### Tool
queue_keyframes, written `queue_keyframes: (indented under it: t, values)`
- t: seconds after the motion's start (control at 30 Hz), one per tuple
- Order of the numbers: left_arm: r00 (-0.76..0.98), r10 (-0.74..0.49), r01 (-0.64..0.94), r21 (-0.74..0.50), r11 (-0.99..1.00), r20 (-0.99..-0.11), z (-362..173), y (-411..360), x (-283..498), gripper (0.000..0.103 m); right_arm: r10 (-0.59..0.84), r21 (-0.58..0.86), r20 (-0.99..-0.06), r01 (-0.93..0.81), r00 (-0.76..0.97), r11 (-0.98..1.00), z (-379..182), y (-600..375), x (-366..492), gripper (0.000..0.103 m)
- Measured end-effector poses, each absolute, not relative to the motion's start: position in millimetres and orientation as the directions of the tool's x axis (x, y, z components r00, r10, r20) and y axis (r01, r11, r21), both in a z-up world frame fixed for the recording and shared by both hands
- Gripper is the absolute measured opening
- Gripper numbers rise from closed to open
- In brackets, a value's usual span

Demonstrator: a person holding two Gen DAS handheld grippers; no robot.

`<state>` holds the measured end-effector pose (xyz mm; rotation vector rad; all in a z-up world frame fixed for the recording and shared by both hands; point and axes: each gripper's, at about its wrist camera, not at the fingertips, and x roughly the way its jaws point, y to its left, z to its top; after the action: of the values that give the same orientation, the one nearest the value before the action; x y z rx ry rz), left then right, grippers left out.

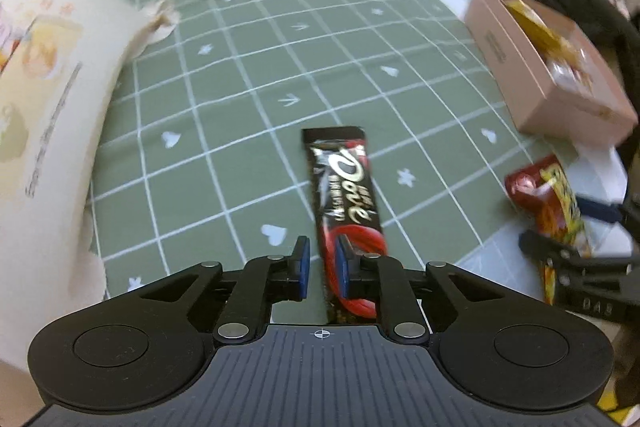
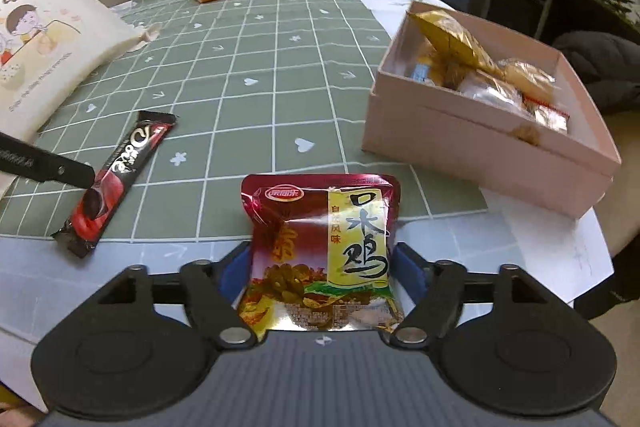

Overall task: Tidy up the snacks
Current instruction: 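Lift the red duck packet with the right tool while the left tool lifts the Dove bar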

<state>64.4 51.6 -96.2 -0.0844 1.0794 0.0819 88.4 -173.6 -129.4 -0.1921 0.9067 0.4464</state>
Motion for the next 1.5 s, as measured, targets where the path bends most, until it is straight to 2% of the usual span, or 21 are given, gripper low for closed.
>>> queue_keyframes:
  t: [0.1,0.33,0.4,0.47,0.53,0.63,0.8,0.97,1.2,1.33,1.37,1.4,1.5]
  values:
    - [0.469,0.062,-0.083,0.026,0.996,-0.881,-96.6,37.5,63.6,0.017,0.29,0.038,-0.797,-0.435,0.53,0.9,-132.9,-171.8,90.1,0.085]
    - [0.468,0.079,-0.018,0.08,0.997,-0.88,-97.6,16.4,67.0,0.019,0.283,0.031,-0.784,-0.42,0.552,0.907,-135.8,-171.3,85.4,0.088]
    - [0.461,0.065,-0.026,0.06,0.998,-0.885,-97.0,18.2,69.6,0.021,0.28,0.031,-0.783,-0.415,0.556,0.909,-135.9,-171.0,84.2,0.088]
    - [0.454,0.042,-0.026,0.035,0.999,-0.89,-97.0,19.3,71.0,0.033,0.278,0.03,-0.781,-0.411,0.559,0.911,-136.1,-170.7,83.4,0.089]
    - [0.447,0.0,-0.031,-0.015,0.999,-0.895,-96.0,21.2,72.7,0.04,0.279,0.032,-0.779,-0.409,0.562,0.912,-136.4,-170.7,82.7,0.09]
    - [0.474,-0.026,-0.082,-0.073,0.994,-0.88,-89.7,27.1,73.7,0.039,0.279,0.033,-0.777,-0.407,0.565,0.913,-136.5,-170.4,82.4,0.09]
    - [0.433,0.038,-0.062,0.013,0.998,-0.901,-99.8,17.0,78.2,0.041,0.281,0.034,-0.773,-0.406,0.569,0.913,-137.1,-170.2,81.5,0.091]
    - [0.424,0.034,-0.058,0.011,0.998,-0.905,-103.5,14.7,79.9,0.055,0.288,0.034,-0.765,-0.41,0.576,0.911,-137.7,-171.6,80.3,0.092]
    - [0.445,0.033,-0.067,0.004,0.998,-0.895,-107.9,19.2,82.3,0.057,0.292,0.033,-0.757,-0.412,0.584,0.911,-140.0,-173.7,81.0,0.096]
    - [0.492,0.013,-0.101,-0.042,0.994,-0.87,-109.0,26.6,74.9,0.054,0.287,0.034,-0.757,-0.403,0.587,0.914,-140.2,-172.3,81.2,0.097]
    - [0.501,0.023,-0.104,-0.034,0.994,-0.865,-109.3,26.0,73.6,0.047,0.287,0.037,-0.76,-0.402,0.583,0.915,-139.3,-171.9,81.5,0.094]
    - [0.502,0.044,-0.098,-0.006,0.995,-0.864,-109.3,23.9,73.0,0.046,0.289,0.036,-0.761,-0.406,0.582,0.913,-137.7,-171.1,81.3,0.086]
    - [0.51,0.024,-0.092,-0.027,0.995,-0.86,-108.5,25.6,69.6,0.045,0.292,0.016,-0.762,-0.433,0.578,0.901,-131.8,-167.6,78.5,0.072]
